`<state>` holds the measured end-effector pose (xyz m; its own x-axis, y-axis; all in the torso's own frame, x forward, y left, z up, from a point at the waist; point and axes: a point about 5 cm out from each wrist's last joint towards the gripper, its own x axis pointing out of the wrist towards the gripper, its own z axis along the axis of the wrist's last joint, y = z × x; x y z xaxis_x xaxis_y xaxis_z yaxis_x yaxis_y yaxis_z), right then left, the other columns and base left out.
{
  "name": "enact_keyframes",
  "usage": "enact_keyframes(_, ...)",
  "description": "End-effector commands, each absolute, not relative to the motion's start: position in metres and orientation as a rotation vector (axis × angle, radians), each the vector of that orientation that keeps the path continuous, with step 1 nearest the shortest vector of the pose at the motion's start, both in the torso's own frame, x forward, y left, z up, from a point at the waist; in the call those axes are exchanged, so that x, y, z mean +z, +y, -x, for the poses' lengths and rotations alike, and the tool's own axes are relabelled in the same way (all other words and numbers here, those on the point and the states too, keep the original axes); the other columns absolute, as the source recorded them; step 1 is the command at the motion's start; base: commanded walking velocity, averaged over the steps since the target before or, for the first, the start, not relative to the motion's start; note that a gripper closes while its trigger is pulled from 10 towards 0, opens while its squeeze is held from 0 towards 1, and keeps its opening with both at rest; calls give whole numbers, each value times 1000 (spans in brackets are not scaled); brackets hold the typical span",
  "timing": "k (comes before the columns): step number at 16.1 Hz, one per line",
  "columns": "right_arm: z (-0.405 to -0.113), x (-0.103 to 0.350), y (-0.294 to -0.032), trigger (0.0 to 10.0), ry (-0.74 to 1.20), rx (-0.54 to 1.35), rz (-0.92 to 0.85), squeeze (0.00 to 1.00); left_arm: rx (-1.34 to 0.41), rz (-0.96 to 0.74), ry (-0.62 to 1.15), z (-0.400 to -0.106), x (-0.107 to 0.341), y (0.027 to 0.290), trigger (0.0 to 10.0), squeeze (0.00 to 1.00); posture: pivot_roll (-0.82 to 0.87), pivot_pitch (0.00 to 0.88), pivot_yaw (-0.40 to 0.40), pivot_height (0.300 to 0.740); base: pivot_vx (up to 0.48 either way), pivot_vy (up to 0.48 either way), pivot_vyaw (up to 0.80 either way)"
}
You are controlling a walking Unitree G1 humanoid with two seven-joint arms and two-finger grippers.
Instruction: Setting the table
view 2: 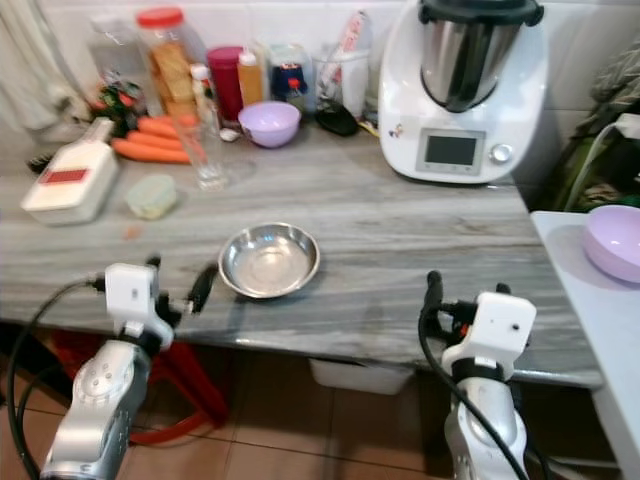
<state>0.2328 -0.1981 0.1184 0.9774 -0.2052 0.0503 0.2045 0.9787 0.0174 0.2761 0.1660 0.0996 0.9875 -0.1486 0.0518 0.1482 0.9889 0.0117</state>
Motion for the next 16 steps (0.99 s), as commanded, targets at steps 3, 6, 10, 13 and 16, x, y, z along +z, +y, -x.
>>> enact_keyframes(3,-239,120,-202,10000,-67,-183,1,0,-80,0,-45,-279,98,170,10000,0,-23,0,14,740,0,0,0)
enact_keyframes(6,-236,123,-204,10000,-72,-188,16,0,-116,-14,-37,-278,99,168,10000,0,-42,0,17,740,0,0,0)
enact_keyframes(10,-232,121,-199,10000,-65,-169,14,0,-119,-14,-29,-278,95,166,10000,0,-56,0,14,740,0,0,0)
enact_keyframes(13,-236,122,-199,10000,-64,-167,15,0,-165,-18,-40,-280,98,156,10000,0,-55,0,19,740,0,0,-483)
enact_keyframes(16,-239,123,-199,10000,-73,-165,22,0,-198,3,-38,-282,99,154,10000,0,-56,0,20,740,0,0,-800)
